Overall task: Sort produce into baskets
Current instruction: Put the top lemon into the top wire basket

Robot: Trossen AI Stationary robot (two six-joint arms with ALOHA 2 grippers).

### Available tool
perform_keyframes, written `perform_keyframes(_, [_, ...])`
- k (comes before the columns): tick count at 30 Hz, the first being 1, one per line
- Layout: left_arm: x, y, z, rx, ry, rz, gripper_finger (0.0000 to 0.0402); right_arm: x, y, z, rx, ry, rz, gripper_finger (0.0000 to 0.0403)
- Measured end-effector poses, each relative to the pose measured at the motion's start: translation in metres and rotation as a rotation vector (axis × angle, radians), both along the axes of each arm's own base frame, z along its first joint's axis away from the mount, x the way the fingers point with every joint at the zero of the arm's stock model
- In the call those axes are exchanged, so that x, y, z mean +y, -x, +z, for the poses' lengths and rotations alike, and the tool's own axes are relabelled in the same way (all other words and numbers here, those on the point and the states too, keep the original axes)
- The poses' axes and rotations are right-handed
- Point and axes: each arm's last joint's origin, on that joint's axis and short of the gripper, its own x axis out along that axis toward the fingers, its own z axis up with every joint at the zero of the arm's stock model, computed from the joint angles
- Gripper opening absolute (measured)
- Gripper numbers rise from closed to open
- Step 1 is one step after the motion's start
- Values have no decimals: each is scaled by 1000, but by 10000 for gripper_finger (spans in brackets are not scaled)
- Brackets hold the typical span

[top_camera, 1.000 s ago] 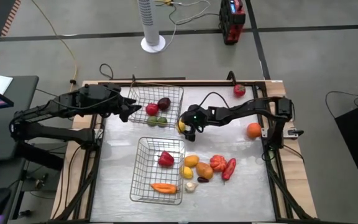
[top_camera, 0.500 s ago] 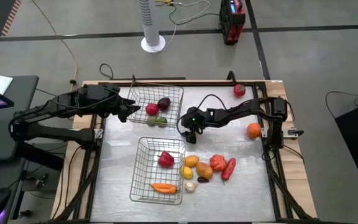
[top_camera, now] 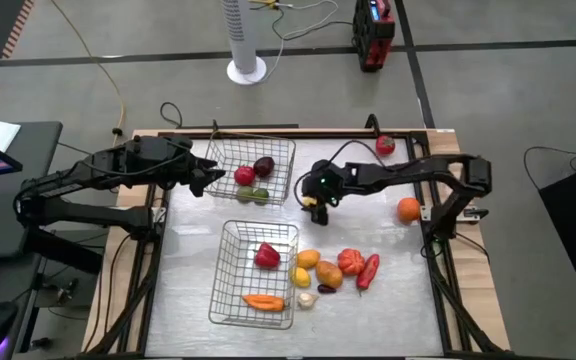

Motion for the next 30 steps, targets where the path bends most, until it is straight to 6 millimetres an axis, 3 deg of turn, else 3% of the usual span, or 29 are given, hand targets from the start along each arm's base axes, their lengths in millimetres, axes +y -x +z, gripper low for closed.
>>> perform_keyframes(6, [1, -1, 0, 13, -37, 8, 250, -5, 9, 6, 39, 75, 77, 288])
perform_keyframes(11, [1, 0, 0, 6, -13, 12, 250, -11, 8, -13, 93, 13, 105, 302])
perform_keyframes(17, [0, 0, -1, 6, -2, 8, 250, -2, 6, -31, 188, 10, 115, 297])
perform_keyframes(25, [0, 0, -1, 6, -3, 9, 250, -3, 5, -31, 192, 46, 96, 291])
perform_keyframes(30, [0, 0, -1, 8, -4, 7, 250, -10, 7, -23, 189, -33, 14, 295])
